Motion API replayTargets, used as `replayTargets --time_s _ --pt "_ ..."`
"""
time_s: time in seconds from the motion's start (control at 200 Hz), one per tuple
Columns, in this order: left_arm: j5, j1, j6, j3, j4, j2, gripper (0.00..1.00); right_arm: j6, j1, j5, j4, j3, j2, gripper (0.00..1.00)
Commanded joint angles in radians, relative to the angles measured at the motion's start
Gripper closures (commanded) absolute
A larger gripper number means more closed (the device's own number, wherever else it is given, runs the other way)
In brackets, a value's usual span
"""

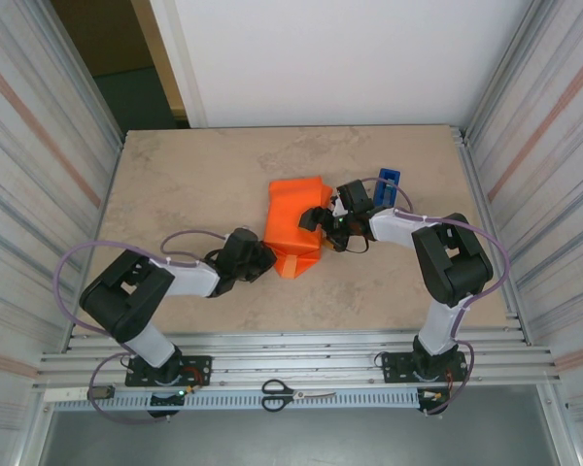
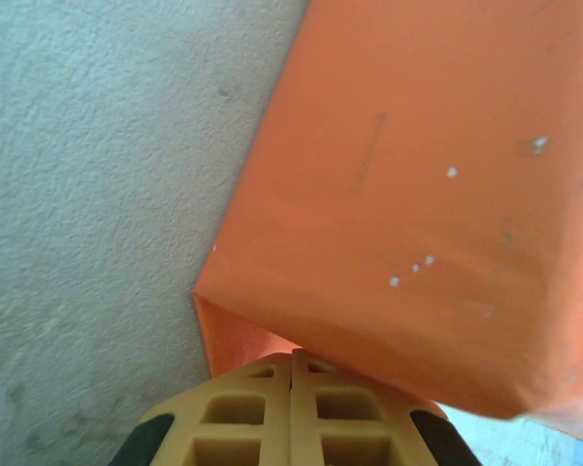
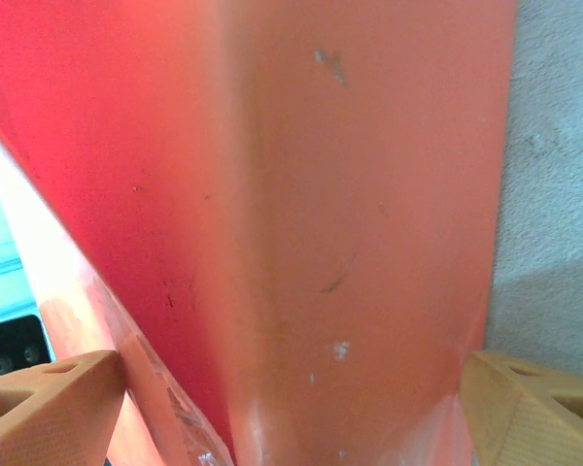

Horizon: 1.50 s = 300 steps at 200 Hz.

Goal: Wrap the gift box in paper
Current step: Fold the wrapping paper for the gift box.

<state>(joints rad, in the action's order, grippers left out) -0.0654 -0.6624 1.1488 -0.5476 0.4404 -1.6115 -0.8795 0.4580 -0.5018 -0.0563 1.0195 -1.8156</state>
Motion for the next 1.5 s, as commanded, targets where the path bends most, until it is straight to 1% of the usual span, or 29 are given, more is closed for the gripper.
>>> replayTargets --time_s 0.0,0.06,0.12,0.301,0.501,0.691,0.897,0.987,1.027,1.097,1.182,1.253,1.333,1.393,1.498 --pt "0.011 -0.001 -0.02 -0.021 0.029 -0.036 0.99 0.002 0.019 0.032 -0.096 -0.012 -0.028 0.12" --pt "0.004 0.001 -0.038 -0.029 0.013 -0.056 1.0 0.001 0.019 0.031 -0.097 -0.01 -0.026 0.12" --pt "0.01 0.001 -0.03 -0.027 -0.02 -0.066 1.0 0.002 0.019 0.032 -0.1 -0.011 -0.022 0.12" --pt "0.022 0.002 -0.024 -0.015 -0.046 -0.078 1.0 0.001 0.019 0.033 -0.093 -0.024 -0.022 0.12" --pt "0.001 0.003 -0.032 -0.031 -0.057 -0.01 0.97 -0.003 0.021 0.032 -0.089 -0.024 -0.021 0.12" --pt "-0.016 -0.008 -0.035 -0.036 -0.06 0.047 0.98 -0.004 0.021 0.033 -0.089 -0.024 -0.021 0.12" --pt "-0.062 -0.033 -0.025 -0.03 0.006 -0.009 1.0 -0.003 0.019 0.035 -0.089 -0.022 -0.021 0.12" --pt "-0.057 -0.044 -0.014 -0.031 0.014 -0.042 1.0 -0.004 0.018 0.034 -0.088 -0.023 -0.021 0.12" --pt "-0.045 -0.052 -0.019 -0.033 -0.001 -0.049 1.0 -0.004 0.021 0.034 -0.087 -0.022 -0.022 0.12" --pt "-0.019 -0.059 -0.007 -0.044 -0.076 -0.055 1.0 -0.005 0.021 0.034 -0.088 -0.021 -0.023 0.12" --pt "-0.015 -0.059 -0.001 -0.022 -0.065 -0.053 1.0 -0.006 0.021 0.032 -0.088 -0.018 -0.025 0.12" --pt "-0.014 -0.065 -0.013 -0.017 -0.075 -0.037 0.98 -0.004 0.021 0.033 -0.089 -0.016 -0.025 0.12" --pt "-0.031 -0.066 -0.049 -0.028 -0.079 0.0 0.93 -0.003 0.021 0.033 -0.091 -0.011 -0.026 0.12" --pt "-0.032 -0.072 -0.103 -0.055 -0.122 0.06 0.9 0.001 0.021 0.034 -0.096 -0.006 -0.025 0.12" --pt "0.019 -0.075 -0.216 -0.1 -0.24 0.205 0.81 0.009 0.015 0.03 -0.105 0.007 -0.02 0.12"
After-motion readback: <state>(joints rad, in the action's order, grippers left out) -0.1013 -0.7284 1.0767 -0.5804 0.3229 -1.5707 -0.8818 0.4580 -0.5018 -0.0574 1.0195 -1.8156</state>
